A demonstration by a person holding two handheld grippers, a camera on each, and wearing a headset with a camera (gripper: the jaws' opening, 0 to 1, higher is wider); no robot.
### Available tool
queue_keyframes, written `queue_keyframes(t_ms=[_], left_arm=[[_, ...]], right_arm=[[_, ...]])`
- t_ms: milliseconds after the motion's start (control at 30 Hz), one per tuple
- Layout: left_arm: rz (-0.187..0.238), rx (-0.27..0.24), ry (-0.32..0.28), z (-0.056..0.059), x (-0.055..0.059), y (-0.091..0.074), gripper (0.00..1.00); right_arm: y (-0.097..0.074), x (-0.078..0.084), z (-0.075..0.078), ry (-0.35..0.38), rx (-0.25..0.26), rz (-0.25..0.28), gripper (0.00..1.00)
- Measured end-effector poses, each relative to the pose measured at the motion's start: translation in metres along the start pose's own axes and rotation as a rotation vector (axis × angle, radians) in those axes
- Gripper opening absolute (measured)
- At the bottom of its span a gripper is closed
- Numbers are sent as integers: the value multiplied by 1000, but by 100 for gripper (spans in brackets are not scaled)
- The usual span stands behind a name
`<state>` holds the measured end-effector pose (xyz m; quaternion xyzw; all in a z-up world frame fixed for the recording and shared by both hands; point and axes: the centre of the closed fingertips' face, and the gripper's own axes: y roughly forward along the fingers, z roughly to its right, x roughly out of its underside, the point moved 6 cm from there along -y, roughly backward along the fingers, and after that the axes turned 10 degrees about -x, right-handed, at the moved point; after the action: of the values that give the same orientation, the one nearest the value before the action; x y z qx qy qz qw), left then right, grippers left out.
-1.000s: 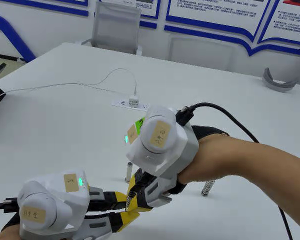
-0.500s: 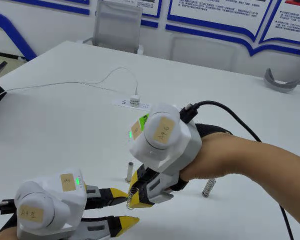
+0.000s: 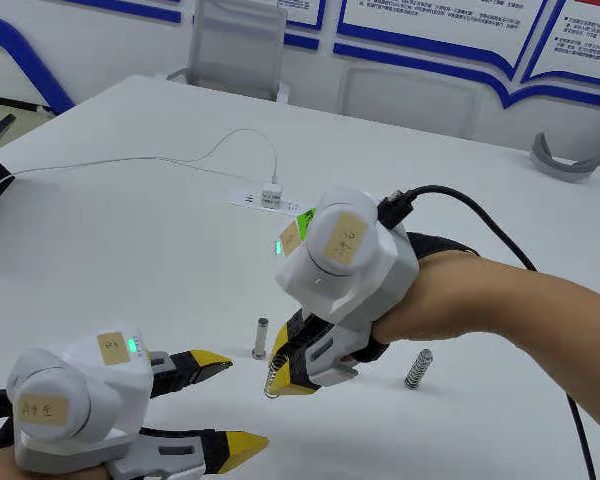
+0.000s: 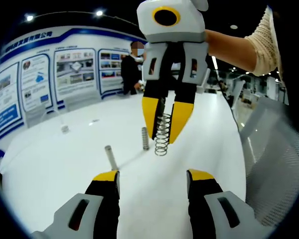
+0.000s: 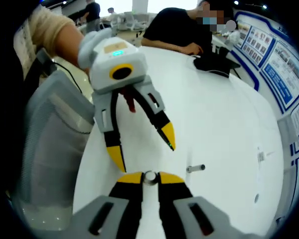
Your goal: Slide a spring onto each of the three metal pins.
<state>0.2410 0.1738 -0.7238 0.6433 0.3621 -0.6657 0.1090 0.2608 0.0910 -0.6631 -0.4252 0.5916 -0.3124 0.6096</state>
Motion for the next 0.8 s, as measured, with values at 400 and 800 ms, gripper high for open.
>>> queue_keyframes(t_ms=[400, 800], left_arm=[[-9, -19, -20, -3, 6, -3, 61], [-12, -29, -35, -4, 10, -4, 62]], right_arm=[[-6, 5, 14, 24, 22, 6, 12], [-12, 7, 38, 52, 49, 9, 12]])
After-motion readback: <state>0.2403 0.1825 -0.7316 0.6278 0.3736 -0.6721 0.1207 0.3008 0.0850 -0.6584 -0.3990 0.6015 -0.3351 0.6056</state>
